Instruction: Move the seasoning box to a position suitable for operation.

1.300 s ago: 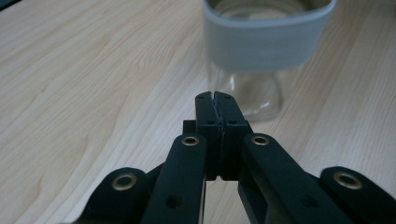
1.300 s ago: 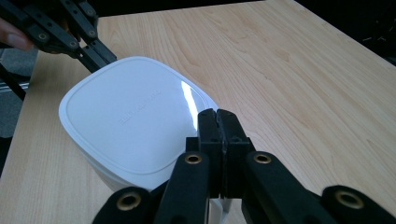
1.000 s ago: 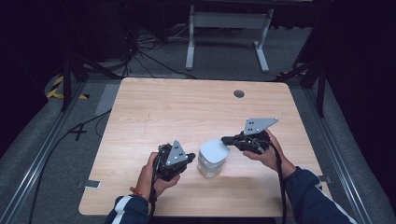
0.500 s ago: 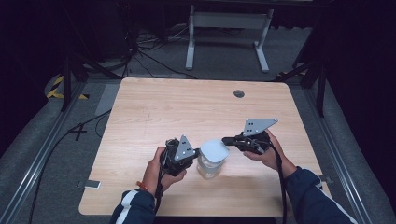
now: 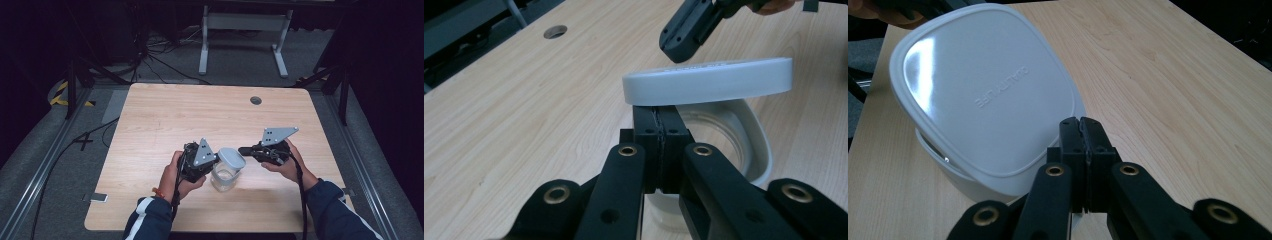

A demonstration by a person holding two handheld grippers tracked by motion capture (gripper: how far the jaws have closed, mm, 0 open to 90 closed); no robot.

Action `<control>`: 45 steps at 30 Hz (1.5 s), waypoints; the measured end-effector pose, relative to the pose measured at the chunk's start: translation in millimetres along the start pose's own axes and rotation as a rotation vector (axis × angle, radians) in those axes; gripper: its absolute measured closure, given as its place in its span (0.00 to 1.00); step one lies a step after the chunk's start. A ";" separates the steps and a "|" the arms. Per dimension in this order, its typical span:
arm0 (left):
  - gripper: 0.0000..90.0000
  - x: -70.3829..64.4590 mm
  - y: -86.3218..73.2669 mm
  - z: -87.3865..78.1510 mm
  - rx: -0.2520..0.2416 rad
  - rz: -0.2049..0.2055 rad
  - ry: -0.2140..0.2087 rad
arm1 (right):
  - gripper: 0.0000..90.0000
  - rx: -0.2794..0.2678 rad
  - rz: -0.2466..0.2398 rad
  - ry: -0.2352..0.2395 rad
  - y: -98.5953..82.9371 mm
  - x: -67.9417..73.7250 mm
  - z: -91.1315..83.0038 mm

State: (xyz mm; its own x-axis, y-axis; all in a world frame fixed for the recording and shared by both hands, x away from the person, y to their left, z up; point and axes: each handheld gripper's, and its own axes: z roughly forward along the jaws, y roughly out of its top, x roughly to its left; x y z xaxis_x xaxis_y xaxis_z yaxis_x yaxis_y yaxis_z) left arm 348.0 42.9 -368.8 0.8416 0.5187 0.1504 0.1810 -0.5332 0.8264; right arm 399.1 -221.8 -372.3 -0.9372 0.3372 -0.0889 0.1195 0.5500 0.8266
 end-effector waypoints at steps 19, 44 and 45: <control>0.99 7.9 22.7 20.4 -0.013 0.056 -0.048 | 1.00 0.022 0.022 -0.062 -22.7 5.7 -30.1; 0.99 17.4 25.0 29.4 -0.013 0.064 -0.072 | 1.00 0.056 0.071 -0.141 -47.4 12.2 -58.4; 0.99 19.4 23.0 26.6 -0.012 0.064 -0.063 | 1.00 0.056 0.069 -0.141 -47.4 12.0 -58.4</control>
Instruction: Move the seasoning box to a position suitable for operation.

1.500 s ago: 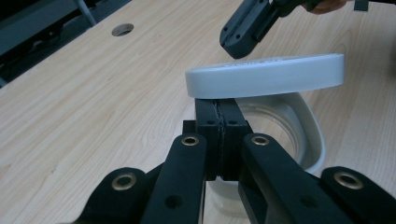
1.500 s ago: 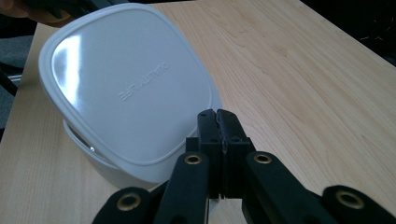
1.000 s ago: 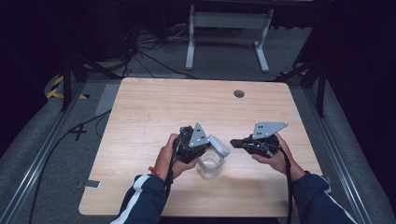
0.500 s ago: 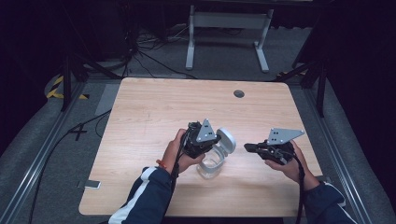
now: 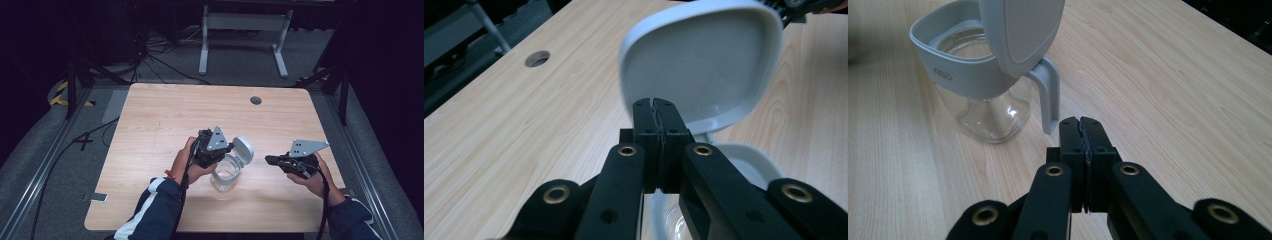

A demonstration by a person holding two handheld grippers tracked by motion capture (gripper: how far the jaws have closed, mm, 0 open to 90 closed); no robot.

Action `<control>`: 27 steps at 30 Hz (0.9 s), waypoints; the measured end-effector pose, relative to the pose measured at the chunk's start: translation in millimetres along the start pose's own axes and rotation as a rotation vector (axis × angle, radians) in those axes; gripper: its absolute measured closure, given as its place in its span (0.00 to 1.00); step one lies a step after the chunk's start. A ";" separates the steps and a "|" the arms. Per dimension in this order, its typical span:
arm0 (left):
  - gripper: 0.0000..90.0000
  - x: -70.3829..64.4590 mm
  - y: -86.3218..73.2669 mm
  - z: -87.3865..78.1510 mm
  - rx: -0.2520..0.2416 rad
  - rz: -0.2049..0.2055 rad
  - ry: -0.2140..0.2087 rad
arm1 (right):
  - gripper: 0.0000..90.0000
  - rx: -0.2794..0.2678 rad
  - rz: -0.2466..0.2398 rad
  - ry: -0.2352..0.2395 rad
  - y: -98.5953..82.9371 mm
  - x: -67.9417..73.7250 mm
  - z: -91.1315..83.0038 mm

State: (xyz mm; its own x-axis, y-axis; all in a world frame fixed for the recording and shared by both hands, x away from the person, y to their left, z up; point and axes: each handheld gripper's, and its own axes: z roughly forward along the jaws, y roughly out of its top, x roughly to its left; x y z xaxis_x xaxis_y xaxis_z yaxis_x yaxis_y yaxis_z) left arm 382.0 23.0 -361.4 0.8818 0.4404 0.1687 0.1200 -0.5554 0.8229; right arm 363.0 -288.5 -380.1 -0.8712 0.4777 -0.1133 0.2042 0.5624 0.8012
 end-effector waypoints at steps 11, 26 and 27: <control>0.98 14.9 -32.7 -33.1 0.037 -0.050 0.081 | 1.00 0.006 -0.007 0.023 0.4 -5.3 4.8; 0.96 30.8 -119.4 -71.7 0.204 -0.153 0.189 | 1.00 0.025 -0.024 0.019 4.0 -4.3 5.7; 0.96 30.8 -119.4 -71.7 0.204 -0.153 0.189 | 1.00 0.023 -0.027 0.017 3.8 -4.3 5.4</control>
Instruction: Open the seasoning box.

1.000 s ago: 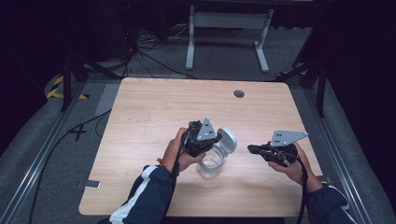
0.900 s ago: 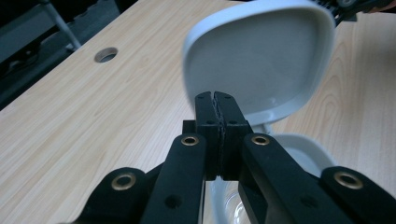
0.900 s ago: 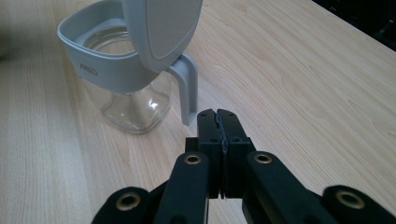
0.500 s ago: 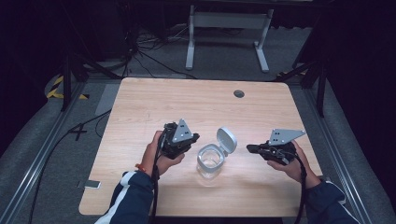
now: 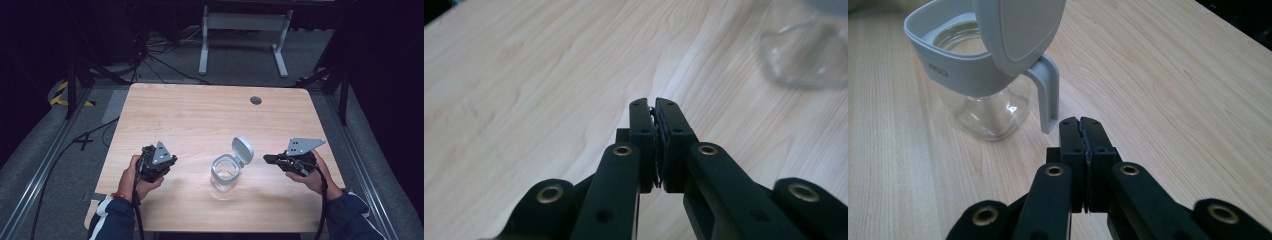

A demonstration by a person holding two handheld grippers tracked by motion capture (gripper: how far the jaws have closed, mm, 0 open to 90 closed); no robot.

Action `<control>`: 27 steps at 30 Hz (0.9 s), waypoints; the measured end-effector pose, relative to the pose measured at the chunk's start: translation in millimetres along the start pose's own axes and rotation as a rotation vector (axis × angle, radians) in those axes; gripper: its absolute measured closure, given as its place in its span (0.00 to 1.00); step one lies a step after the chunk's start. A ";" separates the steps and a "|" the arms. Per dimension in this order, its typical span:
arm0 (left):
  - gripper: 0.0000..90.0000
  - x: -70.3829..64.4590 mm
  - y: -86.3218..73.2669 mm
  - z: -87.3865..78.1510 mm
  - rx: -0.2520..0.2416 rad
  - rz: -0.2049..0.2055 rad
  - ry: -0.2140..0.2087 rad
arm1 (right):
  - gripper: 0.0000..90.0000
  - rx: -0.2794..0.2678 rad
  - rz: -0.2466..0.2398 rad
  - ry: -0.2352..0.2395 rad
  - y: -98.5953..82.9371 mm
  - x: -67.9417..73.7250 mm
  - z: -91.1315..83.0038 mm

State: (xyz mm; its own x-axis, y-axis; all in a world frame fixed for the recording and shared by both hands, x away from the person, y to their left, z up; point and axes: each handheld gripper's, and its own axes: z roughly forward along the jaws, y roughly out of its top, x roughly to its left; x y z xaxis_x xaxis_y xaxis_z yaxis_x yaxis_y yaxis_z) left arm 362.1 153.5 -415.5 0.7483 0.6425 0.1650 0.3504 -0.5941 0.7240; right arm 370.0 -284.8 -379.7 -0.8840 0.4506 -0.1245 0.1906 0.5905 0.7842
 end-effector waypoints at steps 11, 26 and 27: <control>0.92 10.4 -49.1 0.8 0.057 -0.030 -0.027 | 0.99 0.017 0.025 -0.062 -12.7 -3.1 -16.0; 0.77 9.0 -66.6 6.4 0.098 -0.065 -0.068 | 0.89 0.117 0.051 -0.125 -72.2 -8.0 -39.0; 0.74 9.4 -67.5 5.8 0.096 -0.069 -0.074 | 0.86 0.124 0.049 -0.135 -76.7 -8.2 -39.2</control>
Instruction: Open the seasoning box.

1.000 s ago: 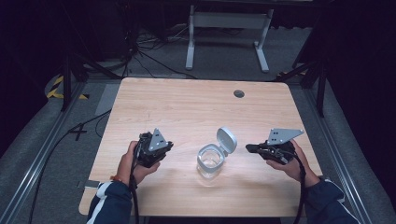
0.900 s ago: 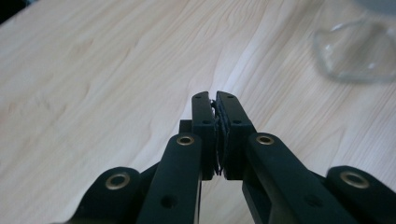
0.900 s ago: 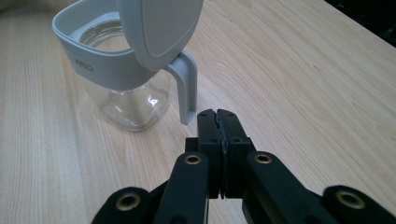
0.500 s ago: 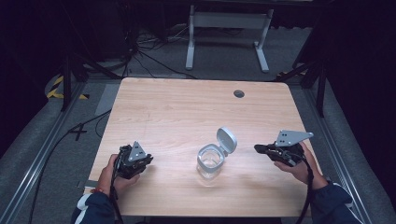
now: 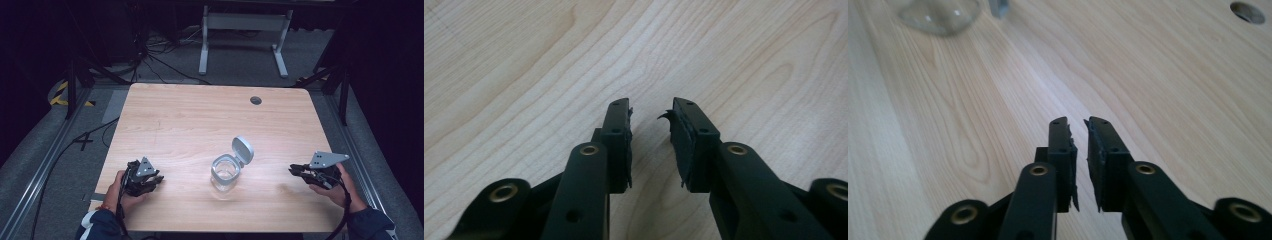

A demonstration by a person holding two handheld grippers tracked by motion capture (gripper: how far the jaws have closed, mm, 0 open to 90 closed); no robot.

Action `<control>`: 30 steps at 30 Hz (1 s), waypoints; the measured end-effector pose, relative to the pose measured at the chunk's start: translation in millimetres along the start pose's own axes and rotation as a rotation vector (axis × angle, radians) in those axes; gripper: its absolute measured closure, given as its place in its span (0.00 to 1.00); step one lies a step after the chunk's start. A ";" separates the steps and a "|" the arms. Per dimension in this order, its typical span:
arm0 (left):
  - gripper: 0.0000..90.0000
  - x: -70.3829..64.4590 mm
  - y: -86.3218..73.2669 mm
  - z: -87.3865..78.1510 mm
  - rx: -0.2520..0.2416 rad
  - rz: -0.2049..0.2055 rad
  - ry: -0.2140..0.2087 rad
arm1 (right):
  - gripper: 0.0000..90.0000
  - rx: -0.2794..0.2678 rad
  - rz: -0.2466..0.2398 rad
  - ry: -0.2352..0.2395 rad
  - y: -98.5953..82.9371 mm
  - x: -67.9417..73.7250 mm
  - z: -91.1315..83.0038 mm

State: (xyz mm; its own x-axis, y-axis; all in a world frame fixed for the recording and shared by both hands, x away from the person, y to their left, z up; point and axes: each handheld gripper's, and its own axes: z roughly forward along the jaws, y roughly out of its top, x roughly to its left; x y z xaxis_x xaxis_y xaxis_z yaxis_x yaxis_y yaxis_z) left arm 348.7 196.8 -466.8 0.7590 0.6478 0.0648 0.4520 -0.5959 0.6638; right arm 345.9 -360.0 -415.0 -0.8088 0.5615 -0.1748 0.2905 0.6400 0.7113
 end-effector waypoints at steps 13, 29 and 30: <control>0.31 2.9 -14.7 3.5 -0.074 -0.085 -0.027 | 0.49 0.005 0.203 -0.076 -59.2 -9.9 -5.7; 0.17 0.6 -14.1 6.4 -0.067 -0.100 -0.012 | 0.28 -0.009 0.293 -0.115 -82.0 -14.3 -6.3; 0.17 1.4 -13.9 6.0 -0.064 -0.086 -0.007 | 0.28 -0.008 0.295 -0.114 -82.0 -14.3 -6.4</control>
State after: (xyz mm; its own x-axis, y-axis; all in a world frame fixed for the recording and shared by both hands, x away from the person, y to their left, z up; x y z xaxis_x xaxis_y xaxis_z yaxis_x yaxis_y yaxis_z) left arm 346.3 203.2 -480.4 0.7223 0.6916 0.0005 0.4845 -0.5065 0.7132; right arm 330.4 -423.9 -466.5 -0.6277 0.7777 -0.0355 0.4992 0.4371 0.7481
